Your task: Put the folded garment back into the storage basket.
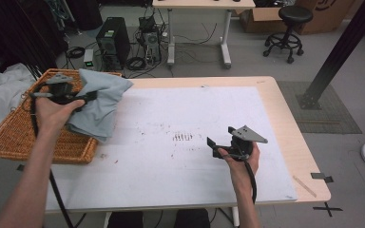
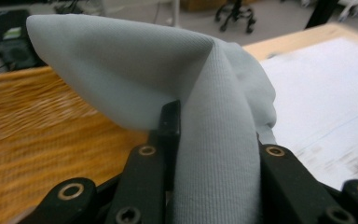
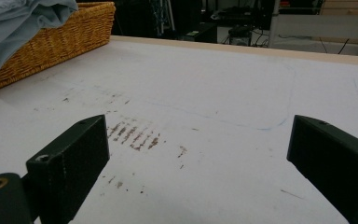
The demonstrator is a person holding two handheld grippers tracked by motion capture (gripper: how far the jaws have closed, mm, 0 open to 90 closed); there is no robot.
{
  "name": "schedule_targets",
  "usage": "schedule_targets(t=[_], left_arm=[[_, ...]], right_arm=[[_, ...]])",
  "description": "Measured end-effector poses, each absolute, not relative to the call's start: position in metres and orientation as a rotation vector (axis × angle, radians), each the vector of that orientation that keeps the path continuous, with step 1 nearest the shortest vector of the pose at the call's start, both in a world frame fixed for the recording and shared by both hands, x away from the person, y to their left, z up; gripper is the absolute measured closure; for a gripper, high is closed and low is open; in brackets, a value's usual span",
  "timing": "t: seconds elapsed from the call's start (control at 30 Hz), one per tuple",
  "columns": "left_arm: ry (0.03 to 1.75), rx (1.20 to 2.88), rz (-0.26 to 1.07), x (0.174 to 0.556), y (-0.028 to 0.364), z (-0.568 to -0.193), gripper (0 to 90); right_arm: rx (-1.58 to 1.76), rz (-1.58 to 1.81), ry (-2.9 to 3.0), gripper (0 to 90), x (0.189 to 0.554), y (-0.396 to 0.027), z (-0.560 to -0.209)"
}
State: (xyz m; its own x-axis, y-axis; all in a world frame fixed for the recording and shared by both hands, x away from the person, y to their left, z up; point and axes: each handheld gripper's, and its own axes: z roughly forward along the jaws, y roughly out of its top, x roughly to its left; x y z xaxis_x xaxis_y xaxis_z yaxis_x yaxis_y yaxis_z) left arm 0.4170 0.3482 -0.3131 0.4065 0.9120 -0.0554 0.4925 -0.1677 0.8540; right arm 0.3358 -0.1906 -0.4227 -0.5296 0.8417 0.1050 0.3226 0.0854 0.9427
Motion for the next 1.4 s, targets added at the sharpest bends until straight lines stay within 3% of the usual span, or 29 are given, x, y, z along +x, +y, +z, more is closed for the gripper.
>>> schedule_targets(t=[0.13,0.47,0.53,0.57,0.6,0.67,0.73,0.87,1.07,1.27,1.4], left_arm=[[1.259,1.820,0.659,0.415,0.386,-0.330,72.3],[1.291,1.881,0.678,0.424,0.422,-0.385,68.5],[1.306,1.837,0.686,0.424,0.428,-0.393,61.6],[1.306,1.837,0.686,0.424,0.428,-0.393,53.1],[1.325,1.804,0.693,0.424,0.431,-0.394,53.1],[1.349,1.777,0.702,0.423,0.434,-0.394,36.4],[1.392,1.736,0.800,0.422,0.438,-0.389,23.0],[1.327,1.640,0.819,0.415,0.445,-0.377,21.7],[1.199,1.524,0.780,0.404,0.435,-0.355,18.7],[1.014,1.510,0.737,0.383,0.389,-0.332,10.1],[0.946,1.478,0.722,0.373,0.367,-0.327,9.2]], right_arm=[[1.136,1.448,1.911,5.0,0.338,-0.185,-0.424],[1.125,1.452,1.911,4.7,0.340,-0.185,-0.423],[1.128,1.452,1.909,4.6,0.339,-0.186,-0.424],[1.128,1.452,1.909,4.6,0.339,-0.186,-0.424],[1.128,1.452,1.908,4.6,0.338,-0.187,-0.424],[1.135,1.445,1.911,4.5,0.338,-0.189,-0.425],[1.140,1.445,1.910,4.3,0.338,-0.190,-0.425],[1.136,1.447,1.909,4.4,0.337,-0.189,-0.424],[1.131,1.454,1.910,4.2,0.337,-0.186,-0.426],[1.133,1.462,1.906,3.5,0.338,-0.183,-0.429],[1.132,1.465,1.905,3.5,0.339,-0.182,-0.431]])
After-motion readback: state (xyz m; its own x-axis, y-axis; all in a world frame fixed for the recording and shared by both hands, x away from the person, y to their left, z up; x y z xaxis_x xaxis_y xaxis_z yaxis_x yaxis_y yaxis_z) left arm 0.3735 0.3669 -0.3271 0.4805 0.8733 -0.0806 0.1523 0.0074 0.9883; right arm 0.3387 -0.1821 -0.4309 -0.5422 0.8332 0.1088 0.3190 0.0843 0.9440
